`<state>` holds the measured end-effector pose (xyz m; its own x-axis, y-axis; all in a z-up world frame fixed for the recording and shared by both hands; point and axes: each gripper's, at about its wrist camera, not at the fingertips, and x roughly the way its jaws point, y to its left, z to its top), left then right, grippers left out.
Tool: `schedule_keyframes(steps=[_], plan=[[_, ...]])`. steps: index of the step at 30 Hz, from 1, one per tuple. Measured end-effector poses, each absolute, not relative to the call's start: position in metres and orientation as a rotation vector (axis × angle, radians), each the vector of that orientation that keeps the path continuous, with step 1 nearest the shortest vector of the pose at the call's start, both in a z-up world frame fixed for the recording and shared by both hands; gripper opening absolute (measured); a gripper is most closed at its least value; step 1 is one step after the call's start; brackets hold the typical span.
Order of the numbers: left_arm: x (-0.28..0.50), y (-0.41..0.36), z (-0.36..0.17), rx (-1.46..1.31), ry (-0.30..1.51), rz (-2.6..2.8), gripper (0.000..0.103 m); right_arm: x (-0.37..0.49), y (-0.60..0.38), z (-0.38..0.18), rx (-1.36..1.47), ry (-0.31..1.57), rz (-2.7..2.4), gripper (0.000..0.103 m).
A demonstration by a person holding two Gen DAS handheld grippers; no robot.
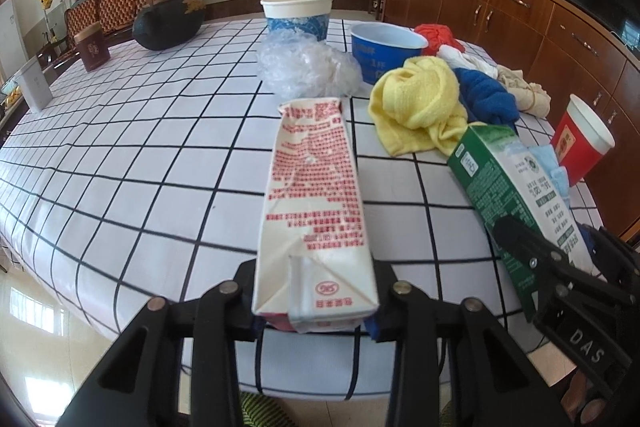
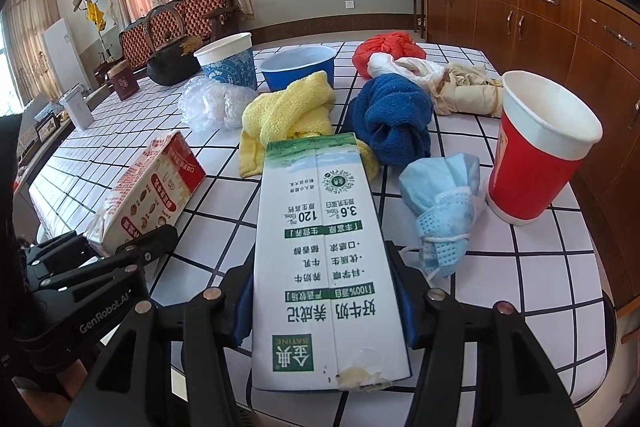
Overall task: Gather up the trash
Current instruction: 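Carry both cartons over the black trash bin with both tools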
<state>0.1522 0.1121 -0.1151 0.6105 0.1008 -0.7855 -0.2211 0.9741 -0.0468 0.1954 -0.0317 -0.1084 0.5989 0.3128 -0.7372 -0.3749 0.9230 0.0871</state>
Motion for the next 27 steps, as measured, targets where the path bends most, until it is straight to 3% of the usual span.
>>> schedule_keyframes(steps=[4, 5, 7, 10, 12, 14, 16, 17, 27], plan=[[0.152, 0.112, -0.116, -0.145, 0.906, 0.195, 0.043, 0.196, -0.032, -0.109, -0.085, 0.843, 0.398, 0.057], [0.153, 0.112, -0.116, -0.149, 0.910, 0.198, 0.048, 0.196, -0.031, -0.110, -0.086, 0.842, 0.397, 0.057], [0.155, 0.113, -0.116, -0.165, 0.916, 0.205, 0.069, 0.197, -0.031, -0.110, -0.089, 0.845, 0.397, 0.058], [0.157, 0.112, -0.115, -0.166, 0.896, 0.208, 0.069, 0.199, -0.030, -0.110, -0.087, 0.850, 0.398, 0.058], [0.159, 0.112, -0.116, -0.163, 0.894, 0.199, 0.068, 0.201, -0.030, -0.110, -0.083, 0.852, 0.397, 0.058], [0.159, 0.112, -0.118, -0.168, 0.894, 0.192, 0.058, 0.201, -0.029, -0.110, -0.077, 0.854, 0.398, 0.058], [0.158, 0.110, -0.117, -0.158, 0.884, 0.191, 0.040, 0.201, -0.029, -0.110, -0.075, 0.852, 0.400, 0.058], [0.157, 0.110, -0.117, -0.155, 0.881, 0.189, 0.038, 0.200, -0.030, -0.110, -0.073, 0.851, 0.403, 0.057], [0.138, 0.106, -0.103, -0.163, 0.830, 0.152, 0.038, 0.182, -0.038, -0.094, -0.057, 0.794, 0.416, 0.057]])
